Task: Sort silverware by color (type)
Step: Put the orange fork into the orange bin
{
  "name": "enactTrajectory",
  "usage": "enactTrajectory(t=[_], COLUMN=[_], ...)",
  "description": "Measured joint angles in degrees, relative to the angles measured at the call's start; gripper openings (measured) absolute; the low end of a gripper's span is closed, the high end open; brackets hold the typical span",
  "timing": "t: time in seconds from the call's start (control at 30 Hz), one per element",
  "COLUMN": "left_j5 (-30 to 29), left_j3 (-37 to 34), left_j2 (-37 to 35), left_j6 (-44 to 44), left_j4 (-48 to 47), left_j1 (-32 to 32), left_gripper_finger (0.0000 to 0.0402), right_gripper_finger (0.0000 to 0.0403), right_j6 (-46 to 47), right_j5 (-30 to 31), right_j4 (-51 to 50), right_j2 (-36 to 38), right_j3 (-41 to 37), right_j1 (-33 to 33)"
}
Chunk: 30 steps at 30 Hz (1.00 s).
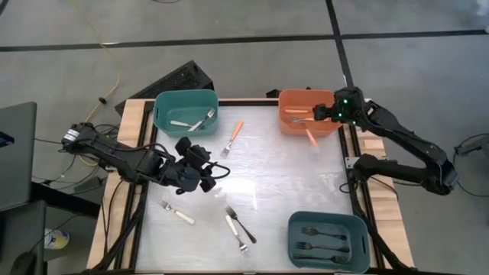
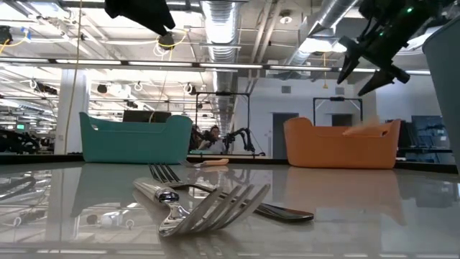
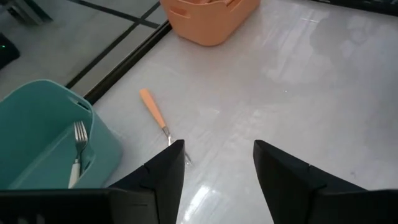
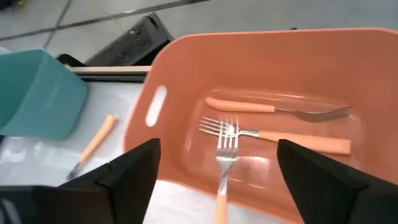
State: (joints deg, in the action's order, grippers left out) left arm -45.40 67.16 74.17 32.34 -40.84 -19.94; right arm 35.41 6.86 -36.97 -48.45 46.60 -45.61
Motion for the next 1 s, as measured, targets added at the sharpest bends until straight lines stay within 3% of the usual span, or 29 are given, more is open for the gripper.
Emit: enactTrajectory(t=[0.2, 0.4, 0.5, 0.6, 0.77, 0.87, 1.0], left_j5=[0.6, 0.4, -0.1, -0.1, 0.3, 0.3, -0.2], left_j3=[0.0, 0.0, 0.0, 0.0, 0.0, 0.0, 0.0], left_j2=[0.0, 0.0, 0.0, 0.0, 0.0, 0.0, 0.0], left_j6=[0.1, -0.2, -0.4, -0.4, -0.1, -0.1, -1.3], left_j4=[0.0, 0.0, 0.0, 0.0, 0.0, 0.0, 0.0], left_j1=[0.0, 0.0, 0.0, 0.0, 0.0, 0.0, 0.0], left_gripper_finger=[0.0177, 0.0177, 0.0177, 0.0177, 0.0177, 0.0177, 0.0177], right_gripper_finger=[0.0344, 0.0333, 0.0332, 0.0332, 0.0331, 0.033, 0.033], right_j6=[-0.2, -2.3, 1.6, 9.2, 30.3, 40.2, 49.6], right_j5=[-1.4, -17.3, -20.0, -15.1, -0.5, 5.1, 8.2], right_j4=[0.3, 0.8, -5.5, -16.8, -31.4, -30.8, -26.5], right_j2=[5.5, 9.7, 11.2, 11.4, 10.3, 8.2, 1.9], right_j3=[1.7, 4.5, 4.5, 4.5, 4.4, 3.0, 0.7], right_j1=[0.6, 5.4, 10.9, 18.9, 34.7, 43.7, 52.9])
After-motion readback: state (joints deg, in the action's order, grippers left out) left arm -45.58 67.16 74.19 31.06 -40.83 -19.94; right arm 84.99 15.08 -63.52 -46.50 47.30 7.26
